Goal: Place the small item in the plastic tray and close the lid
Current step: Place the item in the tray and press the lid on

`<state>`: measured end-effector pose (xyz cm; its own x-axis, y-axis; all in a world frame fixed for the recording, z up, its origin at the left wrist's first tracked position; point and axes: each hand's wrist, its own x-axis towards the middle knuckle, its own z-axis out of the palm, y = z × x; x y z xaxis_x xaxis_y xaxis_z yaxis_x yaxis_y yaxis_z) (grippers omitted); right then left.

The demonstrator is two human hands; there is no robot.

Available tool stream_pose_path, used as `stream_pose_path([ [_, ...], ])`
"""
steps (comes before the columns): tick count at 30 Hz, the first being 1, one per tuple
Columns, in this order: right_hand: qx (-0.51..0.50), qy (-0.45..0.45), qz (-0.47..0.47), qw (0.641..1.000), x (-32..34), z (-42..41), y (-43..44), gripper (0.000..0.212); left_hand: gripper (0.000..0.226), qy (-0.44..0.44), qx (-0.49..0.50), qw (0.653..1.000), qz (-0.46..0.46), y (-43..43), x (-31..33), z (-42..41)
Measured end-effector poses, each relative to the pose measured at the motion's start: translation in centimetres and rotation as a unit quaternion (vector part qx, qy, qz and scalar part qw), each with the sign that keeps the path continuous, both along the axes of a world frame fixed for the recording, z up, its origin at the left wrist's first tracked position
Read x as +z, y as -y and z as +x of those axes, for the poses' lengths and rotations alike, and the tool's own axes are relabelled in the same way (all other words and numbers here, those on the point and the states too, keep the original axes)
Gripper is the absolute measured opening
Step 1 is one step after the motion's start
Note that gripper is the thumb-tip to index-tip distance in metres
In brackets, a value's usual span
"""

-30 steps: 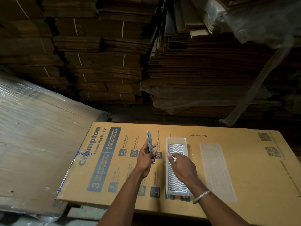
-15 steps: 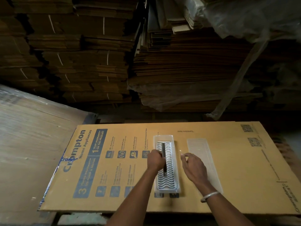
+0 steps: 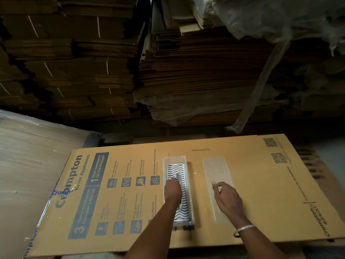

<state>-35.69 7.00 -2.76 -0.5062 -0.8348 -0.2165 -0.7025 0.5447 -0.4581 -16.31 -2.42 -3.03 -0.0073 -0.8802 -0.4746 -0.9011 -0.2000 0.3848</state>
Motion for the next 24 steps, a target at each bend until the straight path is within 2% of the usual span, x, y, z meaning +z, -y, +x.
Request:
stream_pose_path([
  [4,0.004,-0.007,0.008,1.000,-0.3,-0.6,0.1,0.050,0.029,0.001,0.003,0.999,-0.048,-0.6,-0.5,0.1],
  [6,0.020,-0.037,0.043,0.998,-0.5,-0.8,0.2,0.053,0.030,0.003,-0.002,0.998,-0.057,-0.7,-0.5,0.1],
  [8,0.031,-0.079,0.104,0.991,-0.9,-1.1,0.1,0.074,0.031,0.002,-0.016,0.998,-0.058,-0.6,-0.3,0.0],
  [10,0.025,-0.080,0.153,0.985,-1.6,-1.1,-0.1,0.097,0.029,0.011,-0.031,0.998,-0.055,-0.4,0.2,-0.1],
  [12,0.020,-0.074,0.174,0.982,-2.2,-0.8,-0.2,0.108,0.035,0.017,-0.033,0.997,-0.062,-0.2,0.7,0.3],
  [15,0.012,-0.089,0.166,0.982,-2.2,-0.3,0.2,0.110,0.041,-0.024,-0.004,0.994,-0.110,0.1,1.2,1.9],
  [18,0.009,-0.087,0.166,0.982,-1.5,0.2,1.0,0.111,0.037,-0.062,0.025,0.988,-0.136,0.8,1.7,3.8],
  [24,0.014,-0.040,0.147,0.988,0.7,2.3,2.2,0.114,0.050,-0.080,0.047,0.991,-0.093,1.7,1.8,6.7],
])
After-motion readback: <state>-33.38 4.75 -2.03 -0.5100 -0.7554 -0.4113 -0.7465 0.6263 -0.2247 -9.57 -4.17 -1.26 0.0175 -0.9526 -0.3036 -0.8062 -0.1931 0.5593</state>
